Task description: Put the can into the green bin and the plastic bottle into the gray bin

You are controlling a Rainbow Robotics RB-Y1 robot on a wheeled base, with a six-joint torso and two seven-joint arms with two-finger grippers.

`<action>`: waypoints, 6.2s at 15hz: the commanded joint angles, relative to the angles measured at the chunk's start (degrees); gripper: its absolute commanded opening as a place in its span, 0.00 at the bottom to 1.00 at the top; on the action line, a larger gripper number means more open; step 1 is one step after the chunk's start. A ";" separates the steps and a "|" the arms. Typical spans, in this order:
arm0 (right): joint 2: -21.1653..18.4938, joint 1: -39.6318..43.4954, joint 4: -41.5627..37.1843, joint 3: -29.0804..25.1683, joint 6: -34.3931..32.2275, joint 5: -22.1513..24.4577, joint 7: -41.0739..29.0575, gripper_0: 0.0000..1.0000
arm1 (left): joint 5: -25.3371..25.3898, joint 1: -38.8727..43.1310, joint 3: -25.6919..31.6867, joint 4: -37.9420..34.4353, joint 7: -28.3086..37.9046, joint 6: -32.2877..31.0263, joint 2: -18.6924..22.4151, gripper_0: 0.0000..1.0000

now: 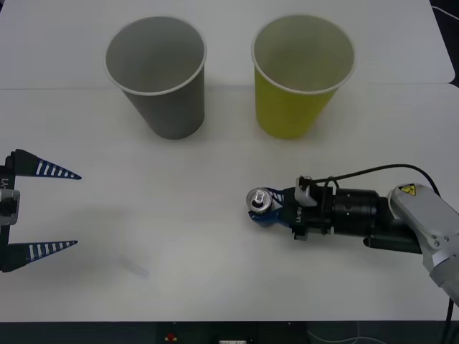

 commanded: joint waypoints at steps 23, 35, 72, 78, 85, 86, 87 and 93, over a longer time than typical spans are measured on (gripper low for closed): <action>-38.68 10.72 -48.19 -17.58 17.95 1.00 -83.63 0.00 | 0.00 0.00 0.00 0.00 0.00 0.00 0.00 1.00; -36.57 -16.79 -33.77 -24.26 -16.94 14.62 -99.54 0.00 | 0.00 0.00 0.00 0.00 0.00 0.00 0.00 1.00; -26.72 -42.90 -8.20 2.20 -7.53 21.12 -84.24 1.00 | 0.00 0.00 0.00 0.00 0.00 0.00 0.00 1.00; -33.40 -27.34 -23.14 -7.91 -7.53 13.21 -78.80 1.00 | 0.00 0.00 0.00 0.00 0.00 0.00 0.00 1.00; -36.48 -3.17 -42.65 -23.64 -7.53 10.75 -69.04 1.00 | 0.00 0.00 0.00 0.00 0.00 0.00 0.00 1.00; -36.48 0.43 -44.06 -25.58 -7.62 9.79 -65.52 1.00 | 0.00 0.00 0.00 0.00 0.00 0.00 0.00 1.00; -36.39 3.25 -45.02 -27.16 -7.62 9.00 -62.62 1.00 | 0.00 0.00 0.00 0.00 0.00 0.00 0.00 1.00; -36.04 15.55 -47.04 -35.33 -13.78 5.74 -47.59 1.00 | 0.00 0.00 0.00 0.00 0.00 0.00 0.00 1.00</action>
